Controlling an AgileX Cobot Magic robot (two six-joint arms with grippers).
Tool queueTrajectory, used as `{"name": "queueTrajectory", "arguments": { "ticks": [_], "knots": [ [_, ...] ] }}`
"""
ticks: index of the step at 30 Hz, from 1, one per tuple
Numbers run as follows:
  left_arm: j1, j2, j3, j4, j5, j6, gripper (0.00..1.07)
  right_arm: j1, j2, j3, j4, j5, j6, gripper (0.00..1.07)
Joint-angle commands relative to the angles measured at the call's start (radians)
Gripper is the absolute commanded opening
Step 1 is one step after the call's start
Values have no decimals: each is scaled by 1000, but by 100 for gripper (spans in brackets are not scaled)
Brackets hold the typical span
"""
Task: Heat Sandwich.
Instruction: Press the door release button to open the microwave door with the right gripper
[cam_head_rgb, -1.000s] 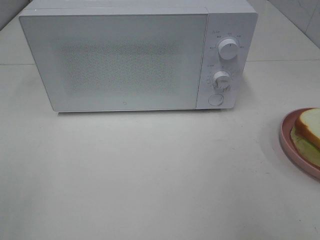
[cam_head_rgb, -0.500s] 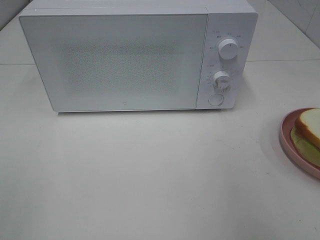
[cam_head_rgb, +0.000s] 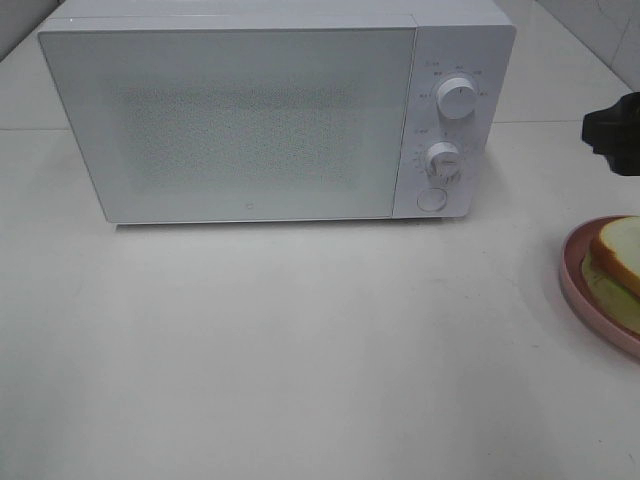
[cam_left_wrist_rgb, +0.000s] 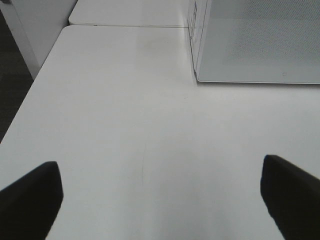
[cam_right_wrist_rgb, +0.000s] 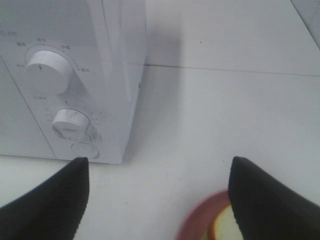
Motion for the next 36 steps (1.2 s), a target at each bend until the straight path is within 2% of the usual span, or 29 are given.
{"name": "queueTrajectory", "arguments": {
  "ticks": [1, 5, 8, 10, 11, 13, 14, 16, 19, 21, 36],
  "knots": [
    [3, -29, 2, -3, -6, 2, 101, 54, 59, 45, -1, -198, -4, 75],
    [3, -29, 2, -3, -6, 2, 101, 84, 107, 67, 19, -284, -18, 75],
    [3, -29, 2, -3, -6, 2, 101, 144, 168, 105, 163, -400, -90, 75],
    [3, -29, 2, -3, -6, 2, 101, 160, 184, 118, 199, -431, -121, 75],
    [3, -29, 2, -3, -6, 2, 101, 204, 217, 144, 289, -514, -186, 75],
    [3, -29, 2, -3, -6, 2, 101, 249, 248, 166, 371, -604, -234, 75],
    [3, -29, 2, -3, -6, 2, 101, 249, 248, 166, 371, -604, -234, 75],
    [3, -29, 2, -3, -6, 2, 101, 329, 294, 194, 498, -717, -279, 75],
    [3, -29, 2, -3, -6, 2, 101, 377, 324, 209, 560, -779, -286, 75],
    [3, -29, 2, -3, -6, 2, 101, 446, 376, 215, 636, -856, -285, 75],
    [3, -29, 2, -3, -6, 2, 101, 684, 554, 215, 849, -1051, -272, 75]
  ]
}}
